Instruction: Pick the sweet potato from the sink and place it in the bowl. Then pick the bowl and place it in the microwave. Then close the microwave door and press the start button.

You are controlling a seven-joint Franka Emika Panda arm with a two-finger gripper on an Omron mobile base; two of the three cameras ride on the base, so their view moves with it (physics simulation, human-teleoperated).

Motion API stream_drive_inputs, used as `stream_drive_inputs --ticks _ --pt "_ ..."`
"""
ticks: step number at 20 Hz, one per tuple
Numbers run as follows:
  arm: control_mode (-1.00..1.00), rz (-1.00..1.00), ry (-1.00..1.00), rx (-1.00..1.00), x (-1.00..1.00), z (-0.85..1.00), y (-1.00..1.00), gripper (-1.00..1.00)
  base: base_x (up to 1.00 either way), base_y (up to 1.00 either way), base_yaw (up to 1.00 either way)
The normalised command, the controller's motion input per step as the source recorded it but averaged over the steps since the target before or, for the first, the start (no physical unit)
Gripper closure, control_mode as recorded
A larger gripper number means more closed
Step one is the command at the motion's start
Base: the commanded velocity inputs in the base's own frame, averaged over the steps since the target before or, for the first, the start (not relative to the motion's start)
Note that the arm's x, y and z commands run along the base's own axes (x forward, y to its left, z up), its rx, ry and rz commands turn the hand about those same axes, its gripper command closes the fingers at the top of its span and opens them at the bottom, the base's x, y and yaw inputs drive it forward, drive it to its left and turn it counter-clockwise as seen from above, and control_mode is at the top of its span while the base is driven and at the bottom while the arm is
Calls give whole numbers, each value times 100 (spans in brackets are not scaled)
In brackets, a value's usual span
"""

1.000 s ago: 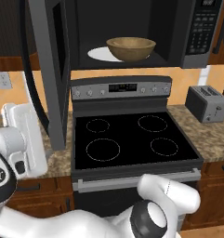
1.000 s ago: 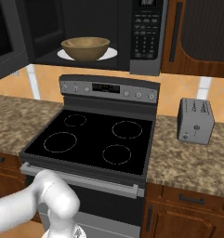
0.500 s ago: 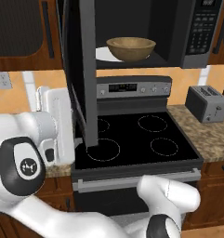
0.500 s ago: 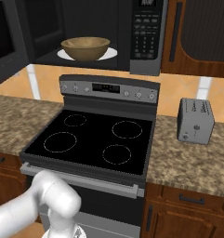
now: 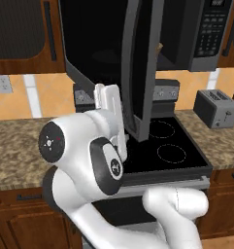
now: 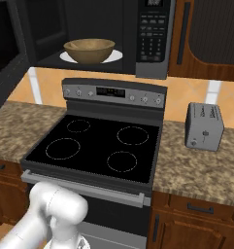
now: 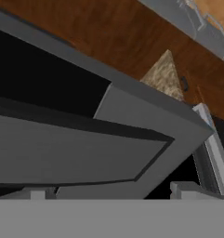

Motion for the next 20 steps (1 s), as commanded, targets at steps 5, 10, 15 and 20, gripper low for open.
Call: stream_drive_inputs --ticks 5,10,15,20 --pt "-100 17 2 0 58 -2 -100 -100 0 0 0" --pt "-100 14 2 0 48 0 -100 -100 0 0 0" --pt "-100 1 12 0 98 9 -100 -100 0 0 0" --pt "-100 0 18 0 100 12 -98 -100 0 0 0"
